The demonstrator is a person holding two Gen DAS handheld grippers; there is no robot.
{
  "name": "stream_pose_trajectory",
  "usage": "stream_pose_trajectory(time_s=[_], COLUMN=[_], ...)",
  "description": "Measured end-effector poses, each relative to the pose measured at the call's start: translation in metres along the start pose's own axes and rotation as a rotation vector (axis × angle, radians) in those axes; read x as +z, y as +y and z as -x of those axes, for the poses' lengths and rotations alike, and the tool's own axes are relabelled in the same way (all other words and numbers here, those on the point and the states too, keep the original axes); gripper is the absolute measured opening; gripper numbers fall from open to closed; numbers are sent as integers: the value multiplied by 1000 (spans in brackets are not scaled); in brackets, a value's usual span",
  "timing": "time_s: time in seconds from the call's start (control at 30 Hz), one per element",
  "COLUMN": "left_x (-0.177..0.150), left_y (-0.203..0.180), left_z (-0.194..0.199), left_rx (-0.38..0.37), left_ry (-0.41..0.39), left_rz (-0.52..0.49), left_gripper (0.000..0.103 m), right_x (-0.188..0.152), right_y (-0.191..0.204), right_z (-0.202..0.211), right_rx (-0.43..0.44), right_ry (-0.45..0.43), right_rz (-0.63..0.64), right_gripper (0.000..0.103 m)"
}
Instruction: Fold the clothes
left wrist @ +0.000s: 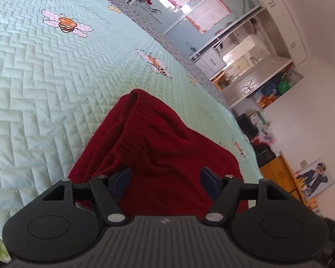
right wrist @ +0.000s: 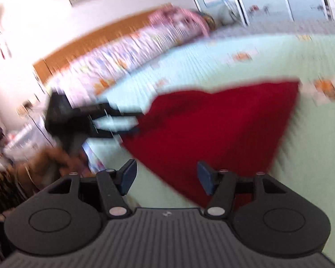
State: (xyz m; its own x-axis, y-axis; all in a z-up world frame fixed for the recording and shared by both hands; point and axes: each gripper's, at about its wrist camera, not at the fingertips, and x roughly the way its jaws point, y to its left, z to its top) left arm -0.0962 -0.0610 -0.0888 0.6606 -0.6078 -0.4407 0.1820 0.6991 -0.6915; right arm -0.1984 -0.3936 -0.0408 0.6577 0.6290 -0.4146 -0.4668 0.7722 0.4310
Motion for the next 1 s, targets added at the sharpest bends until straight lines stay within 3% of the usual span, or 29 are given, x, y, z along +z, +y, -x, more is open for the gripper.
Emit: stream_pose_trajectory(time_s=[0.07,0.1,0.13,0.17,0.27,0.4,0.53,0.6,0.73,0.83,0.9,0.93,1.0], left_x=[-1,-1,-1,0,3,3,1,-1,-2,1,2,3,2], left_y=[-5,-6,-8,-8,-9,-12,7,17,22,24,26,27,31], left_z=[0,0,0,0,1,-2,1,3,4,3,3,3,4], left_rx=[12,18,24,27,38,53,-29,-70,-101,-110,-111,-110,-122], left_ry=[0,2,5,6,17,25,-10,-26,-35,-24,-19,-18,-19], left_rz=[-27,-31,-28,-13,10,-11,52,83,88,78,69,68,90], left_gripper=[71,71,71,71,72,73,74,74,72,71,67,64,64], right_x=[-1,-5,-10,-14,-11,18,74,102,143,149,143,138,135], right_y=[-11,-22,-33,-36,-36,-43,-51,-58,-64,-62,-70,-78,-94], right_z=[-14,-26,-40,-43,-40,-31,-52,-79,-155,-221,-266,-282,-297], right_rx=[51,47,35,26,33,98,143,179,291,377,297,276,252], right_ry=[-21,30,99,114,133,87,51,77,234,397,494,520,525], right_rz=[-77,-121,-166,-164,-166,-202,-147,-126,-127,-145,-100,-116,-164], right_gripper=[70,70,64,59,60,59,50,49,49,48,47,36,33])
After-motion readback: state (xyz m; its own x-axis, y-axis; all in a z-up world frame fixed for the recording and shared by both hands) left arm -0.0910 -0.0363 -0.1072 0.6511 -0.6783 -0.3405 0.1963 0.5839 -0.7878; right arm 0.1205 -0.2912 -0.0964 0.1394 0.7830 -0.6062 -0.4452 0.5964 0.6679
